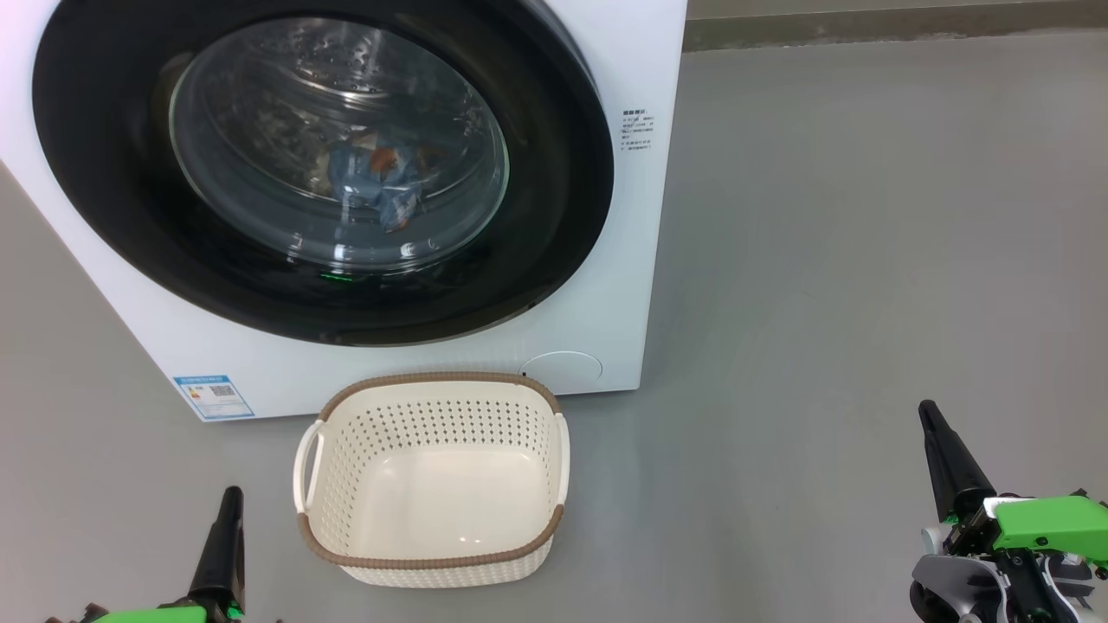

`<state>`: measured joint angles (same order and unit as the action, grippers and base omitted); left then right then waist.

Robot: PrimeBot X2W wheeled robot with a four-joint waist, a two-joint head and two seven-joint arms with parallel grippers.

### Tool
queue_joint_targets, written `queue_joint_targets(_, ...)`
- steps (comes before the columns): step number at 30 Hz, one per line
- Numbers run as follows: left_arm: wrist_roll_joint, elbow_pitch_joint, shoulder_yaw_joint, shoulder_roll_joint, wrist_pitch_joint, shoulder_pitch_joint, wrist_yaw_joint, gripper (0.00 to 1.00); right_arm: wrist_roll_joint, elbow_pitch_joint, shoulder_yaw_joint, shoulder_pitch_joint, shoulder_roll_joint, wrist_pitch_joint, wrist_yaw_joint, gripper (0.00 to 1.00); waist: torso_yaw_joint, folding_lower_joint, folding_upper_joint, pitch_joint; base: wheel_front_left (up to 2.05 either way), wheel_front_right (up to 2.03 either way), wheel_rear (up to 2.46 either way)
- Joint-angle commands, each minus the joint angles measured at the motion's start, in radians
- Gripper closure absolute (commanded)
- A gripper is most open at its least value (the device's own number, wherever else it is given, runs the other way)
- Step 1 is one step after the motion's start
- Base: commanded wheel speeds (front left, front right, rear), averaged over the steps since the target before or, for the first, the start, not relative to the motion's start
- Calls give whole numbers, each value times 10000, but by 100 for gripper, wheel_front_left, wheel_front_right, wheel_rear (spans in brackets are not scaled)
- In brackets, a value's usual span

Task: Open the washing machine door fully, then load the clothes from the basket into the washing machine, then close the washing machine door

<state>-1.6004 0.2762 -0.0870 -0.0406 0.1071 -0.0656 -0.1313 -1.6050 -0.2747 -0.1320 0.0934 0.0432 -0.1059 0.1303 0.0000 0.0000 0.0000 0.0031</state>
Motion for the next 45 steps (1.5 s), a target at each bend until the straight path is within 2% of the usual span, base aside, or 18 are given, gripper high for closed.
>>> queue_joint_targets(1, -83, -313, -267, -97, 61, -423, 6, 100, -30, 299, 176, 145, 73, -78, 4, 100, 0, 0, 0, 0, 0, 0, 0)
queue_joint_targets(45, -83, -314, -267, -97, 60, -423, 6, 100, -27, 299, 173, 146, 71, -80, 4, 100, 0, 0, 0, 0, 0, 0, 0)
